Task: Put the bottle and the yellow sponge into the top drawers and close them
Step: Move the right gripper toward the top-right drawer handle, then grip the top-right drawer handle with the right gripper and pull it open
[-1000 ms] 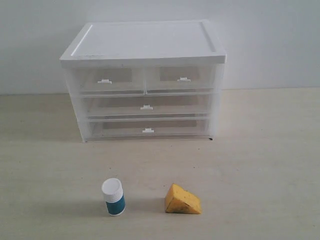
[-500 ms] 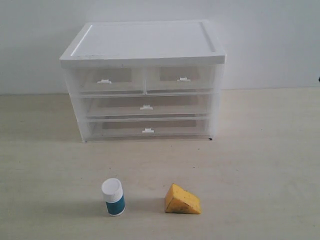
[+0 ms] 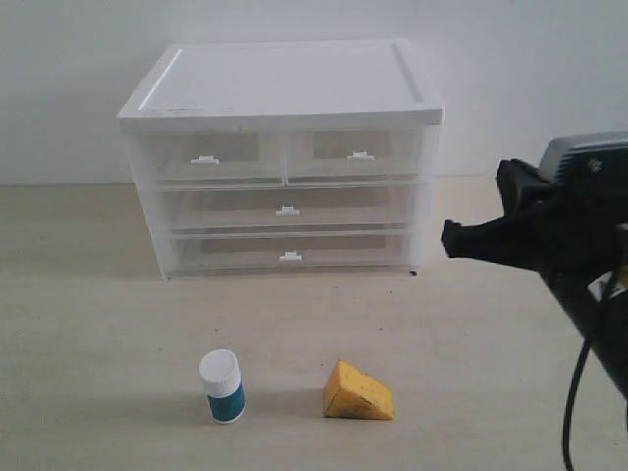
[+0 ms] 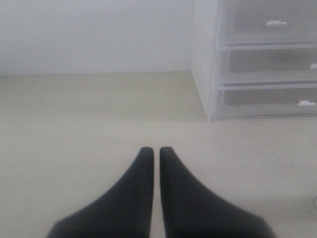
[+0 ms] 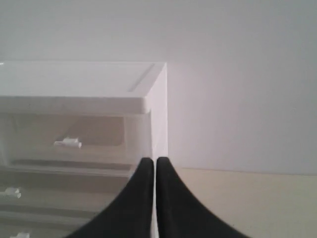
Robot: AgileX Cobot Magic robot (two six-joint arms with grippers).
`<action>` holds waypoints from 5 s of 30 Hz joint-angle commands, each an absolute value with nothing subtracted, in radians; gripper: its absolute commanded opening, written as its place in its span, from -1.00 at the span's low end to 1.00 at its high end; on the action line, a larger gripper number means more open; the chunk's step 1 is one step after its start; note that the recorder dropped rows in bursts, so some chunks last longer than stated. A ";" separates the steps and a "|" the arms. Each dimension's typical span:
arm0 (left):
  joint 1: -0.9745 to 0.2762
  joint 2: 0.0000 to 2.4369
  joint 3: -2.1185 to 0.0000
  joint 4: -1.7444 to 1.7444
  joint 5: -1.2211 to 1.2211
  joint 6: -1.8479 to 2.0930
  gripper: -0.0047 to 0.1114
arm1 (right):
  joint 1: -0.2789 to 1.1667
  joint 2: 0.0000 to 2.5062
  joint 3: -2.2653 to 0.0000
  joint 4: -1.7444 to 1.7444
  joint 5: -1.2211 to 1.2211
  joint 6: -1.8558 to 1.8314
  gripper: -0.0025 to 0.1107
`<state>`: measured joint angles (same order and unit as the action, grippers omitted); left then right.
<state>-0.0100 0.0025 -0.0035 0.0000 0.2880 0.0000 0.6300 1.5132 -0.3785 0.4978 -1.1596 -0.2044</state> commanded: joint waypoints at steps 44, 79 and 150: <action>-0.008 0.000 0.000 -0.010 0.283 -0.008 -0.84 | 0.777 2.023 -0.896 0.627 -1.221 -0.248 0.21; -0.008 0.000 0.000 -0.010 0.283 -0.008 -0.84 | 0.681 2.138 -1.063 0.535 -1.221 -0.356 0.21; -0.008 0.000 0.000 -0.010 0.283 -0.008 -0.84 | 0.998 1.894 -0.790 0.976 -1.155 -0.484 0.35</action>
<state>-0.0100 0.0025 -0.0035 0.0000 0.2880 0.0000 0.9970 1.9153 -0.7962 0.9551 -1.2002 -0.4699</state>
